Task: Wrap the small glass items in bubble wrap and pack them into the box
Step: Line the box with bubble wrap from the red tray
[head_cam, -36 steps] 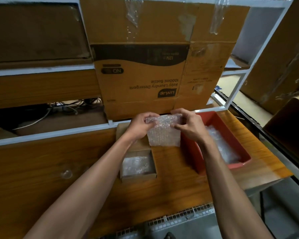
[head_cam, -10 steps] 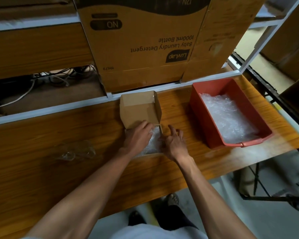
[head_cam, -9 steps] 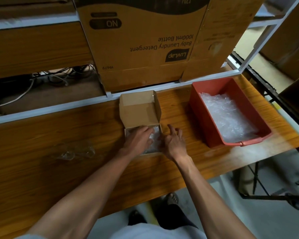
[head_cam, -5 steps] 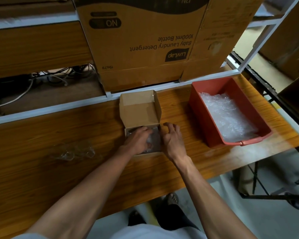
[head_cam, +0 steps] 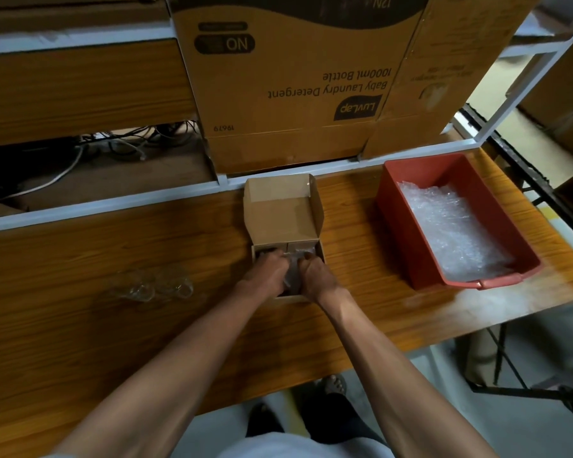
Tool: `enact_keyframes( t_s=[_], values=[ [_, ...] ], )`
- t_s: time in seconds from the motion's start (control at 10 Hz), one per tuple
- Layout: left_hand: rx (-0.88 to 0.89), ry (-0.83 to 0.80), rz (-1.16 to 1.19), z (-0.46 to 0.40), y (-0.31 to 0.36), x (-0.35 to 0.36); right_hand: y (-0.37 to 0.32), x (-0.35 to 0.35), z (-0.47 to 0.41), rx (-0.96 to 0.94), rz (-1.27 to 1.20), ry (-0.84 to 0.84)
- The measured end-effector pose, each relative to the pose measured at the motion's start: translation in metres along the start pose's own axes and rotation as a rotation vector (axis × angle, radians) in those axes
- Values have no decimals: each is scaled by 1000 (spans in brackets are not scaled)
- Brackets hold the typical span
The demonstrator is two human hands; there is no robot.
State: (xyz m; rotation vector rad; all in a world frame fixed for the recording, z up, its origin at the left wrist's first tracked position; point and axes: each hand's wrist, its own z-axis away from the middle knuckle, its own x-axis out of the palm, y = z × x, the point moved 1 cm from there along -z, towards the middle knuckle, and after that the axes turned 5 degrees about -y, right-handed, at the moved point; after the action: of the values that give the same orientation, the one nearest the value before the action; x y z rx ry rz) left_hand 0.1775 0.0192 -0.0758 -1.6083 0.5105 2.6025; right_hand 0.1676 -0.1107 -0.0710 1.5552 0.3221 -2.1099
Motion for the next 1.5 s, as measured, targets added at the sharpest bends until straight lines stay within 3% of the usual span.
enact_keyframes(
  t_s=[0.2, 0.3, 0.5, 0.7, 0.8, 0.9, 1.0, 1.1, 1.3, 1.4, 1.5],
  values=[
    [-28, 28, -26, -1, 4, 1, 4, 8, -11, 64, -54, -94],
    [-85, -36, -88, -2, 5, 1, 3, 6, -12, -23, 68, -144],
    [-129, -102, -150, -3, 12, -5, 1, -10, -6, 69, -128, -88],
    [-175, -138, -223, -3, 14, 0, 3, 1, -13, 59, -130, -59],
    [-184, -162, -254, -6, 13, 0, 8, 8, -20, 82, -119, -223],
    [-173, -168, -268, -5, 14, -1, 9, 5, -21, 43, -62, -250],
    [-178, -171, -290, -4, 15, -1, 0, -13, -7, 88, -221, -140],
    [-189, -188, -289, -4, 14, 2, 4, -4, -8, 217, -338, -205],
    [-163, -125, -254, -1, 14, -2, 5, -11, -10, 20, -126, -215],
    [-135, -64, -228, 7, 17, -6, 12, 3, -9, 142, -313, -158],
    [-139, -96, -211, 5, 17, -4, 14, 5, -16, -3, -102, -193]
  ],
)
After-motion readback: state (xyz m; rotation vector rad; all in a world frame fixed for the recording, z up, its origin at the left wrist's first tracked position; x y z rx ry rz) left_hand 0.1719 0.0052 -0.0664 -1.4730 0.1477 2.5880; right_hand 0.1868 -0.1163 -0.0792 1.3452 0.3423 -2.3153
